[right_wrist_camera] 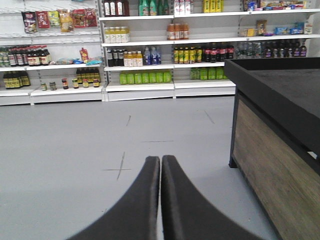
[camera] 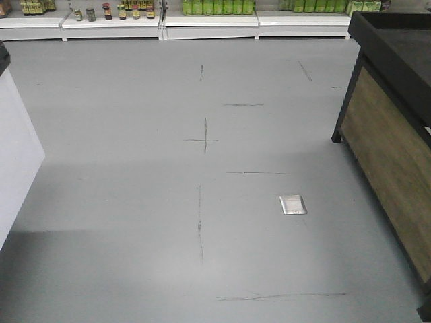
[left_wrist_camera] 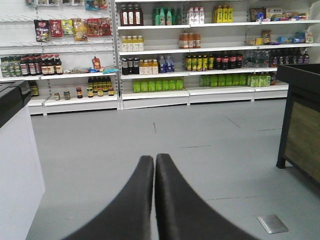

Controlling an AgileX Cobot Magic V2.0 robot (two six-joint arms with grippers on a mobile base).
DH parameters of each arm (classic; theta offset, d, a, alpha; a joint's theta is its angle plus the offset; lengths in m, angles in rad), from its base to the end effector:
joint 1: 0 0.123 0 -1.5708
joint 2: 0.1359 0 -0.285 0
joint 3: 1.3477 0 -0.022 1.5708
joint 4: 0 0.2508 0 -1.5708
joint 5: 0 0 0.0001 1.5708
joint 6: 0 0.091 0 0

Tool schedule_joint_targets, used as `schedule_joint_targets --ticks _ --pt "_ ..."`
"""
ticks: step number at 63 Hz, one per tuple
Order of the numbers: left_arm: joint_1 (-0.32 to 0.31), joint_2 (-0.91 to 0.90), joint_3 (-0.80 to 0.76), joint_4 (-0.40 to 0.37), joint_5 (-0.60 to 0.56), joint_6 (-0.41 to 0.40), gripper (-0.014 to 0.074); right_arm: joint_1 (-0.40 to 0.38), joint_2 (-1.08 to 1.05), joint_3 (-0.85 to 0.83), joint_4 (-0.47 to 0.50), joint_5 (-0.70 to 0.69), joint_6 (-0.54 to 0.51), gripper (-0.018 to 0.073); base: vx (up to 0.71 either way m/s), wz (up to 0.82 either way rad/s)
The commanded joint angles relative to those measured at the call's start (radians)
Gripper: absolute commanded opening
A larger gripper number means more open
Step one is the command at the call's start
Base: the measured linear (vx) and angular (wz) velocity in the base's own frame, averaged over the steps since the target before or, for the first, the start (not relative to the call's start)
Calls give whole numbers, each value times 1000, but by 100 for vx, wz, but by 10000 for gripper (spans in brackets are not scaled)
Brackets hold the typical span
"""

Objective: Pick three apples into basket with both arms
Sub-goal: 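Drive the base forward toward the black fruit display table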

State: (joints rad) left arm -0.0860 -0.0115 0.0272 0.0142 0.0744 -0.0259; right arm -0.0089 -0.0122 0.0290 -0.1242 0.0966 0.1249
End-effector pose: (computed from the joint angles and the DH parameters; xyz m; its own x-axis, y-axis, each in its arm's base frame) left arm 0.0566 -0.0048 0.1979 -0.0039 -0.0115 -0.9999 0.0848 0.9963 -0.0117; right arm 0.0568 -0.0016 0.1953 -0.0254 0.0015 -0.9997 0.0209 0.9998 0.0010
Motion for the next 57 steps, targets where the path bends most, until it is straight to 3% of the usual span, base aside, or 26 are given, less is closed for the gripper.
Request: schedule_joint_targets --ticks 1,57 --pt "2 -16 3 -2 -74 -8 -6 1 -13 13 -10 -80 -1 -8 6 16" --pt "2 -16 3 -2 -74 -8 -6 1 -13 13 -10 -80 -1 -8 13 4"
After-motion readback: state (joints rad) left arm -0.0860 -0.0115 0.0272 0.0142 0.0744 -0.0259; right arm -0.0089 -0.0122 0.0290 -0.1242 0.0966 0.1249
